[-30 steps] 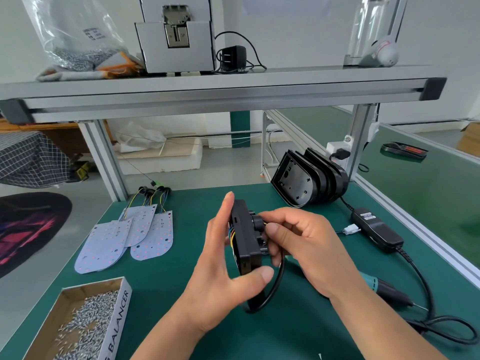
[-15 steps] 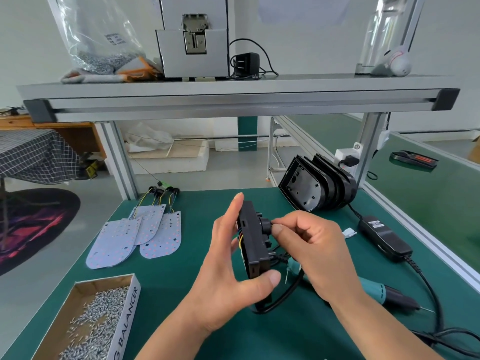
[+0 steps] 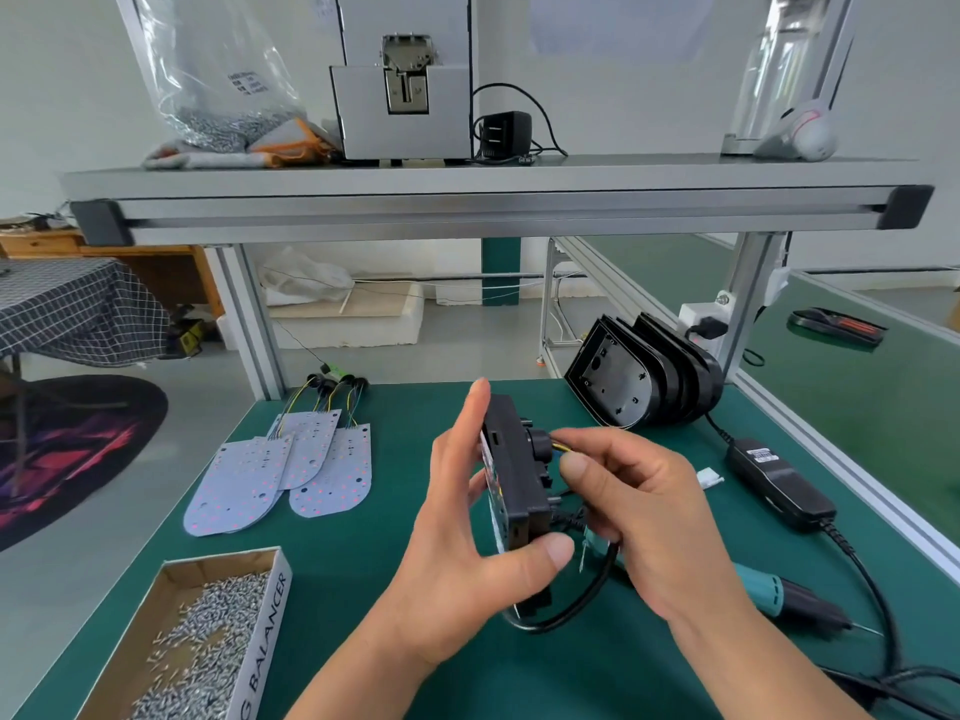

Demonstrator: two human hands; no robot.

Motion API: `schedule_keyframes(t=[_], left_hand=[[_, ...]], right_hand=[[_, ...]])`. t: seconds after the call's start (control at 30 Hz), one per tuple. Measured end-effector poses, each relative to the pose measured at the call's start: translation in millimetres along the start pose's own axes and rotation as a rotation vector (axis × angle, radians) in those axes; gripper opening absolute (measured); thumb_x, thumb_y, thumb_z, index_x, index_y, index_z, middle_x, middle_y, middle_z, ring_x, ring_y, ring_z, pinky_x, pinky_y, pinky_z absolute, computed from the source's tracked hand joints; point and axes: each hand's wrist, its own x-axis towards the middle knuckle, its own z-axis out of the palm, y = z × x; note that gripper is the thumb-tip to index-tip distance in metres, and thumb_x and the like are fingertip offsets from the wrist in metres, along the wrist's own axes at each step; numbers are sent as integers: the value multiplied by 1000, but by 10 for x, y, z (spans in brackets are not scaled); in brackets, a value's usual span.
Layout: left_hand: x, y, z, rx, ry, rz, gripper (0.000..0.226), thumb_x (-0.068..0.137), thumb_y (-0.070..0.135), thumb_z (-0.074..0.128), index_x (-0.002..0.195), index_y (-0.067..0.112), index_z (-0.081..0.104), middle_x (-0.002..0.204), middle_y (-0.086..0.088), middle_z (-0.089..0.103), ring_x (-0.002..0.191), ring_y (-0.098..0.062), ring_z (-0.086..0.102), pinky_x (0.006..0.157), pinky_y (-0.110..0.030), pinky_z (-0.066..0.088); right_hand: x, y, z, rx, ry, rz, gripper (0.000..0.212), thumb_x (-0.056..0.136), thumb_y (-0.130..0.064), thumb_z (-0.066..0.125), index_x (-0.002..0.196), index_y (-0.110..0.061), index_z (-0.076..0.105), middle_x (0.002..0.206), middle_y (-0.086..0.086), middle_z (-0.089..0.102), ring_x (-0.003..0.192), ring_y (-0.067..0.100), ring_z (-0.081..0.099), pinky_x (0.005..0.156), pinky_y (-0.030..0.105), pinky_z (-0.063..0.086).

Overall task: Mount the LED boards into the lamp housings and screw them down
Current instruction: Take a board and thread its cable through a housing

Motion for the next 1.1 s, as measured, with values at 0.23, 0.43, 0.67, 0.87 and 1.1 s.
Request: schedule_keyframes(t=[0.23, 0.43, 0.67, 0.87, 1.1], left_hand=[[176, 84, -251, -456, 482, -66, 114, 50, 63, 100, 151, 60, 47, 150, 1, 62, 126, -26, 59, 124, -64, 34], [167, 91, -318, -572, 647, -314, 116, 32, 99, 81, 129, 35, 73, 117, -6, 68, 107, -26, 65, 94, -49, 57], [118, -1, -299, -594, 532, -510, 89, 68, 102, 52, 92, 25, 87, 95, -11, 83, 85, -32, 82, 65, -46, 65], [132, -73, -247, -606, 556, -558, 93, 71, 102, 47, 110, 26, 83, 100, -9, 79, 87, -30, 78, 68, -45, 63], [119, -173, -295, -604, 426, -582, 98, 81, 50, 77, 167, 38, 31, 166, 1, 47, 150, -25, 49, 125, -55, 37]], right_hand=[[-131, 147, 196, -108, -220, 207, 19, 76, -32, 77, 93, -24, 76, 74, 0, 66, 69, 17, 62, 69, 28, 53], [-173, 227, 195, -661, -307, 202, 25, 99, -53, 53, 97, -30, 62, 89, 5, 71, 74, 20, 67, 73, 43, 57], [-73, 398, 100, -558, -353, 349, 20, 110, -35, 48, 96, -28, 60, 96, -5, 78, 65, 20, 74, 54, 31, 55], [1, 421, 27, -319, -279, 538, 18, 112, -22, 50, 106, -8, 60, 89, 9, 78, 67, 26, 73, 58, 34, 60], [19, 389, 19, -244, -279, 570, 18, 113, -21, 50, 106, -7, 60, 83, 6, 77, 67, 26, 72, 57, 33, 58]])
